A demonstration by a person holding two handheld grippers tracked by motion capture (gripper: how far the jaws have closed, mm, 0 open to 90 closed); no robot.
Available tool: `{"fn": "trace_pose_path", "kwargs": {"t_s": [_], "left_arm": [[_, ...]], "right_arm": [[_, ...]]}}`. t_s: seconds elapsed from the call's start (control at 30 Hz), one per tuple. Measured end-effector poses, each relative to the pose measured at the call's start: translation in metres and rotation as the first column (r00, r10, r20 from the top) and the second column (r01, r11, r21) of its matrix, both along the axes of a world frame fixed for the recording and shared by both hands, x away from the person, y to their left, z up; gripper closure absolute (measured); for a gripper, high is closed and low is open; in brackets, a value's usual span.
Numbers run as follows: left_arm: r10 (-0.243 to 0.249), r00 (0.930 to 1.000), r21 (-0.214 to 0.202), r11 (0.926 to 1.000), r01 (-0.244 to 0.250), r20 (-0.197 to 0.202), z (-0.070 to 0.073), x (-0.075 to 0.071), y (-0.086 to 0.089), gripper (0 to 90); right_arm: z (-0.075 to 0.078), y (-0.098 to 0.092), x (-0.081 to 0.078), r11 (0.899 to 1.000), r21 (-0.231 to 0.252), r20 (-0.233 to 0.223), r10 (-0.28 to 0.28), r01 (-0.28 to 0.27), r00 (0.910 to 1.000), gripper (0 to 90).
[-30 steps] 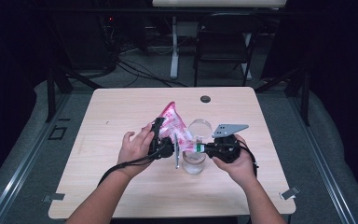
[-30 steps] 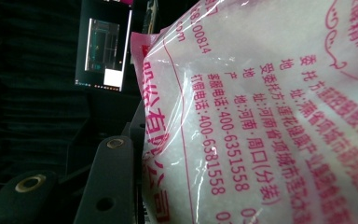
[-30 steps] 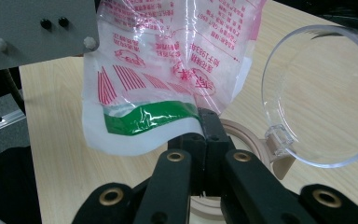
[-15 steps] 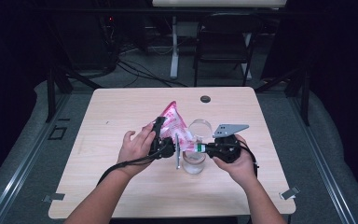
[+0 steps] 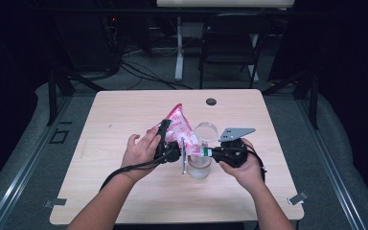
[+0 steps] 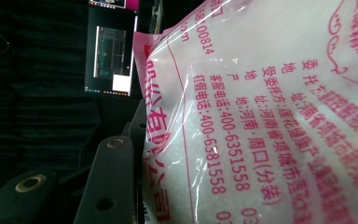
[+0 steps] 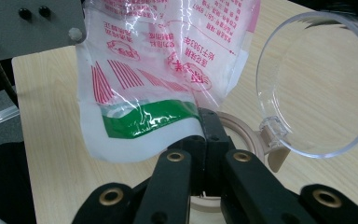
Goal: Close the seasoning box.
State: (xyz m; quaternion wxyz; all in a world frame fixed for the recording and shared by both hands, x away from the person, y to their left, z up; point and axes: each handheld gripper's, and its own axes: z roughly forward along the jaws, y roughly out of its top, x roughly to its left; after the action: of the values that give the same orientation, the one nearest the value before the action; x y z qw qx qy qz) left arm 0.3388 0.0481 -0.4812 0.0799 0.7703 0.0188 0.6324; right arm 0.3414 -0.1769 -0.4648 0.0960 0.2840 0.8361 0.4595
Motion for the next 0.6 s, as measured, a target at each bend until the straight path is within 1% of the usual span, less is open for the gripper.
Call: {"fn": "trace_pose_path", "kwargs": {"t_s": [0.1,0.13,0.23,0.6], "left_arm": [[0.001,1.0000,-0.003,1.0000,-0.001,-0.003,-0.0002,-0.0001,-0.0006,58.3],[-0.003,1.0000,0.001,1.0000,0.003,0.004,0.0002,0.0000,-0.0008,58.3],[0.000,1.0000,0.004,1.0000,0.000,0.002,0.0002,-0.0004,-0.0012,58.3],[-0.011,0.9998,0.006,0.9999,0.011,0.016,0.0004,-0.0015,-0.0026,58.3]], "right_arm": [[-0.0001,-0.0006,0.0005,1.000,-0.001,-0.001,0.002,-0.002,1.0000,90.0],[-0.0001,-0.0007,0.0006,1.000,0.000,-0.001,0.002,-0.002,1.0000,90.0],[-0.0004,-0.0009,0.0008,1.000,-0.001,-0.002,-0.003,0.003,1.0000,90.0],[-0.0020,-0.0017,0.0018,1.000,-0.014,-0.006,-0.005,0.005,1.0000,90.0]]}}
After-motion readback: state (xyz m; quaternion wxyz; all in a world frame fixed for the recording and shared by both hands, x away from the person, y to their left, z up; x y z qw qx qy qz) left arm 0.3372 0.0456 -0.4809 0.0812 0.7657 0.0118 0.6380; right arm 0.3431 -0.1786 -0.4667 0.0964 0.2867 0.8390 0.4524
